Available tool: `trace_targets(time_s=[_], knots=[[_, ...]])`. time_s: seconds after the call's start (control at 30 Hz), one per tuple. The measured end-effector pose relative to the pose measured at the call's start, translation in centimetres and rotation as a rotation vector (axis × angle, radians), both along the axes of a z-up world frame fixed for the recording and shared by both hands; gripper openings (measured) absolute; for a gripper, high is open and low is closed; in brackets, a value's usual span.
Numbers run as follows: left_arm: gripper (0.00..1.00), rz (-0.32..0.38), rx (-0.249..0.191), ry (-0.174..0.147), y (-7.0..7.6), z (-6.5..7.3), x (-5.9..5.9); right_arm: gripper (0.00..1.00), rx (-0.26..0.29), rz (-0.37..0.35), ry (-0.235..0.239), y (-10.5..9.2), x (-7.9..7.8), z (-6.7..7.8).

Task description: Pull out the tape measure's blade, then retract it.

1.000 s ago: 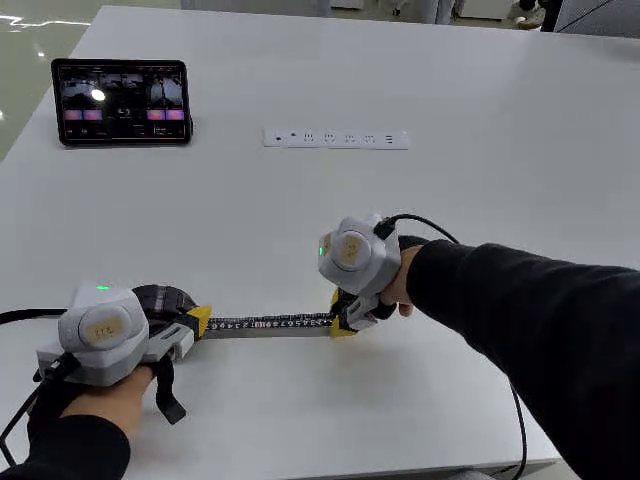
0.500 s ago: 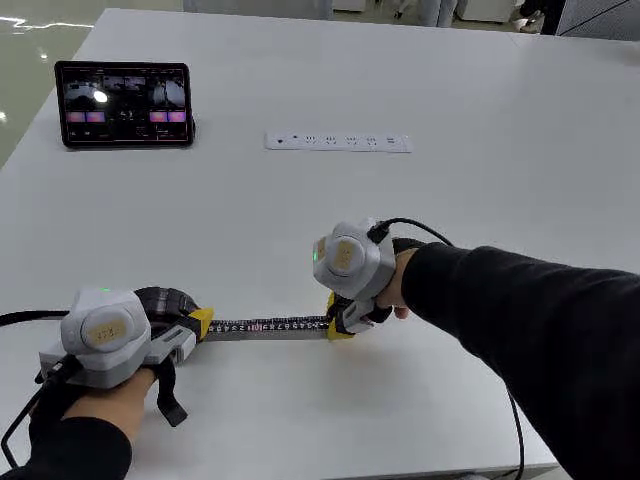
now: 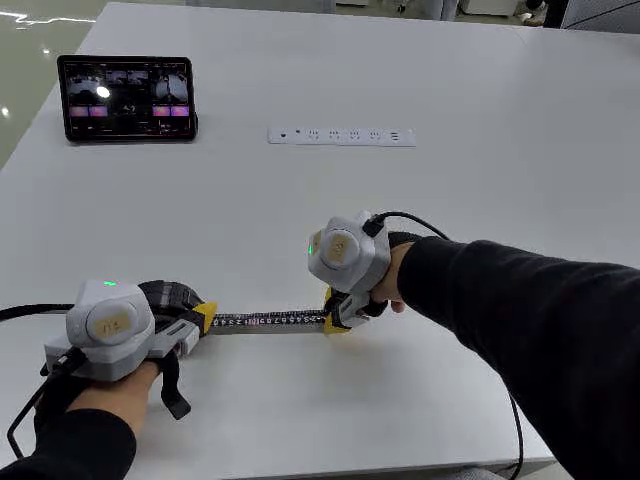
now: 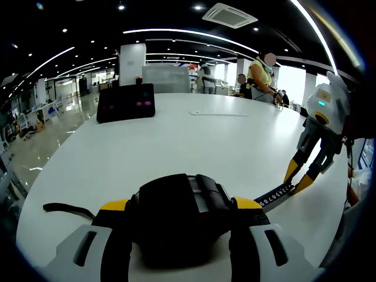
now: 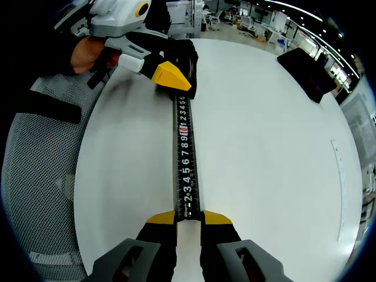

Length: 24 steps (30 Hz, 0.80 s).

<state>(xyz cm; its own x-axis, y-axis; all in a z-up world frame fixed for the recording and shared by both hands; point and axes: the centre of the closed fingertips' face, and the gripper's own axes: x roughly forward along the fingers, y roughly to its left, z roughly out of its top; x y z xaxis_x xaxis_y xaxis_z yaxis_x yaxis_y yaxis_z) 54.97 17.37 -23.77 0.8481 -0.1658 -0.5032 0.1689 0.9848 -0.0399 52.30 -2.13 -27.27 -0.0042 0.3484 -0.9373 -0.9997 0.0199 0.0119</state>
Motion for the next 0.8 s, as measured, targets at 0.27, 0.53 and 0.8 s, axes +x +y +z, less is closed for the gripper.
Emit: trace_targets(time_s=[0.27, 0.53, 0.8], knots=[[0.63, 0.000, 0.002, -0.001, 0.0, 0.1, 0.0, 0.11, 0.013, -0.015, 0.000, 0.8, 0.1, 0.0], [0.63, 0.000, 0.002, 0.001, 0.1, 0.1, -0.1, 0.11, 0.026, -0.007, -0.002, 1.6, 0.1, 0.0], [0.63, 0.000, 0.002, 0.003, 0.0, 0.1, -0.1, 0.10, 0.033, -0.007, -0.001, 2.1, 0.1, 0.1]])
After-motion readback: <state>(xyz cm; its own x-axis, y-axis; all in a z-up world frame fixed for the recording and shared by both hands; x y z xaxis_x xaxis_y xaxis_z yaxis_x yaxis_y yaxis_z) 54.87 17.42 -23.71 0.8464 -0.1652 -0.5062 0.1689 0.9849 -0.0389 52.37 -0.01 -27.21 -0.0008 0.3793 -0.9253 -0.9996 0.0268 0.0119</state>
